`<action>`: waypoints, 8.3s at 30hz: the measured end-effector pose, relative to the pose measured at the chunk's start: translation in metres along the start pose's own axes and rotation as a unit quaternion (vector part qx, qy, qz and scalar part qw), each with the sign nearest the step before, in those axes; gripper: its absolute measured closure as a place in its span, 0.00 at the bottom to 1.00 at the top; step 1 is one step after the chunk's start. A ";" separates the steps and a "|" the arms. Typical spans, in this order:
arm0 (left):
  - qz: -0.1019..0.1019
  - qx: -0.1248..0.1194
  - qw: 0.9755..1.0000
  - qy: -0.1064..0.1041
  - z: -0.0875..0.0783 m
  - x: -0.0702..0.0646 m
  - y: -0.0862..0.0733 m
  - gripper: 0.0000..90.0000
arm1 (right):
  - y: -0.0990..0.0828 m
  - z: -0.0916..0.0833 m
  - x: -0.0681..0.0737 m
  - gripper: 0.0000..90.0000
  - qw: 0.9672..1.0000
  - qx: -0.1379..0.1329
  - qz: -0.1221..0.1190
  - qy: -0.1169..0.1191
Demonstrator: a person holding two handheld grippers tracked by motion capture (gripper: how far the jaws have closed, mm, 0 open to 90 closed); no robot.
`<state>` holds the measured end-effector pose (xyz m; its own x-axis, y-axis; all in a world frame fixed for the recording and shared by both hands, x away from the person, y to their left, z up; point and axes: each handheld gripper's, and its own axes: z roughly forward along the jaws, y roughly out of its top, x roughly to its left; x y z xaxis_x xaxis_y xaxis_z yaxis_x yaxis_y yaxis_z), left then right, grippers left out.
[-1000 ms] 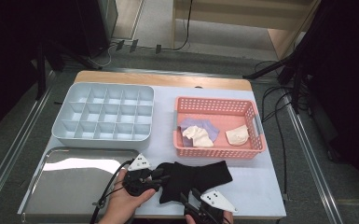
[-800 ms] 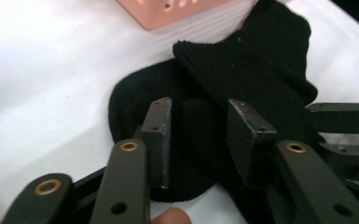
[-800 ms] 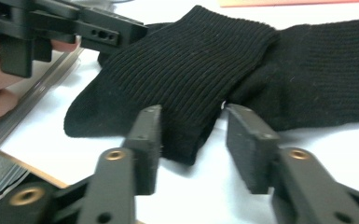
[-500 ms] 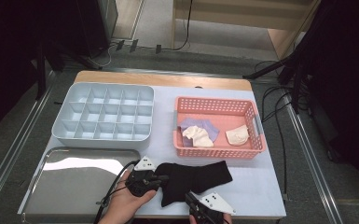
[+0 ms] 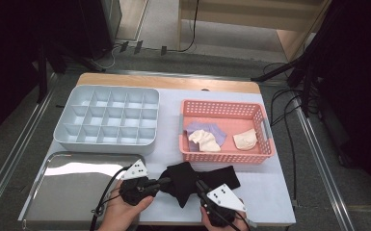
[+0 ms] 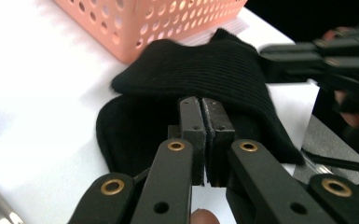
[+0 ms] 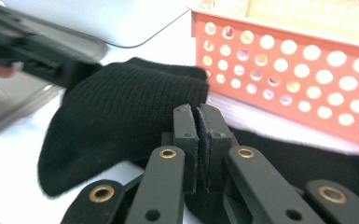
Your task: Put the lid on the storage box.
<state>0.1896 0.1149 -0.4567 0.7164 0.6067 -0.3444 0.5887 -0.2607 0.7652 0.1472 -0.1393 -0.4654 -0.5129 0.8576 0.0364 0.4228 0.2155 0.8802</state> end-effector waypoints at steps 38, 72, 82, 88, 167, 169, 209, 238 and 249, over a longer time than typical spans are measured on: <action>-0.018 0.052 0.998 0.019 0.004 0.010 -0.009 1.00 | -0.014 0.005 0.015 0.94 0.998 0.014 0.061 0.000; -0.003 0.077 0.997 0.022 0.010 0.008 -0.011 1.00 | -0.010 0.004 -0.044 0.97 0.988 -0.015 0.152 0.002; 0.000 0.084 0.996 0.025 0.010 0.008 -0.012 1.00 | -0.041 -0.023 -0.065 0.95 0.954 0.003 0.300 -0.011; -0.013 0.047 0.999 0.016 0.002 0.008 -0.009 0.96 | -0.037 -0.031 -0.075 0.77 0.963 -0.020 0.262 -0.061; -0.032 0.017 0.999 -0.008 -0.011 0.007 -0.006 0.95 | -0.023 -0.049 -0.095 0.94 0.988 0.020 0.138 -0.065; -0.033 0.020 0.999 -0.020 -0.012 0.006 -0.006 0.95 | -0.024 -0.057 -0.095 0.94 0.988 0.020 0.141 -0.064; -0.050 0.016 0.997 0.053 -0.002 0.011 -0.013 0.99 | -0.049 -0.051 -0.101 0.97 0.983 0.053 0.166 -0.055; -0.076 0.036 0.992 0.089 0.010 0.018 -0.013 0.63 | -0.046 -0.016 -0.118 0.78 0.984 0.032 0.172 -0.036; -0.066 0.073 0.993 0.070 0.010 0.016 -0.012 0.96 | -0.043 -0.019 -0.112 0.93 0.983 0.051 0.170 -0.036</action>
<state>0.1976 0.1202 -0.4766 0.5764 0.7387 -0.3493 0.7293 -0.2723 0.6277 0.1720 -0.2539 -0.4982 -0.2769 0.9180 0.2838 0.6354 -0.0466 0.7707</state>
